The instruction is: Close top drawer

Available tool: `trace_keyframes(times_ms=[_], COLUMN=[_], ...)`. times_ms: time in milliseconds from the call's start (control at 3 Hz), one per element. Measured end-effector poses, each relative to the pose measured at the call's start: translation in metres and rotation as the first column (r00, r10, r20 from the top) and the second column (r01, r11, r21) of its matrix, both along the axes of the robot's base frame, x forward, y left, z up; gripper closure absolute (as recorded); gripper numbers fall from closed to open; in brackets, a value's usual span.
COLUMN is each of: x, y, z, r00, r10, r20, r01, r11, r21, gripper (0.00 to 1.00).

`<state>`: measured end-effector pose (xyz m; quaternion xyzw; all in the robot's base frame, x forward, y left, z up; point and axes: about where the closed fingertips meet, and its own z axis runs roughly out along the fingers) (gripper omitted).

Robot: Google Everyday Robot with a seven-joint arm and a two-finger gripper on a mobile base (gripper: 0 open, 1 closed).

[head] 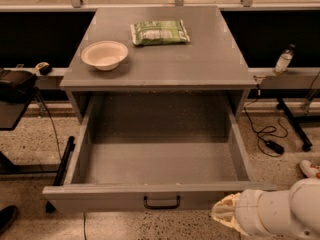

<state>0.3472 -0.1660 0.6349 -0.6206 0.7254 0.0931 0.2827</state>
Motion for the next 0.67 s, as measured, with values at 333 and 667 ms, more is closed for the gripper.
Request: trace_keyframes(times_ms=[333, 667], x=[0.015, 0.025], y=[0.003, 0.003], z=[-0.024, -0.034], r00=[0.9953, 0.9833], r10=[-0.062, -0.111], r20=[0.075, 0.144], r01=[0.061, 0.108], r11=[0.998, 0.994], r21=[0.011, 0.028], gripper=[1.00, 1.00])
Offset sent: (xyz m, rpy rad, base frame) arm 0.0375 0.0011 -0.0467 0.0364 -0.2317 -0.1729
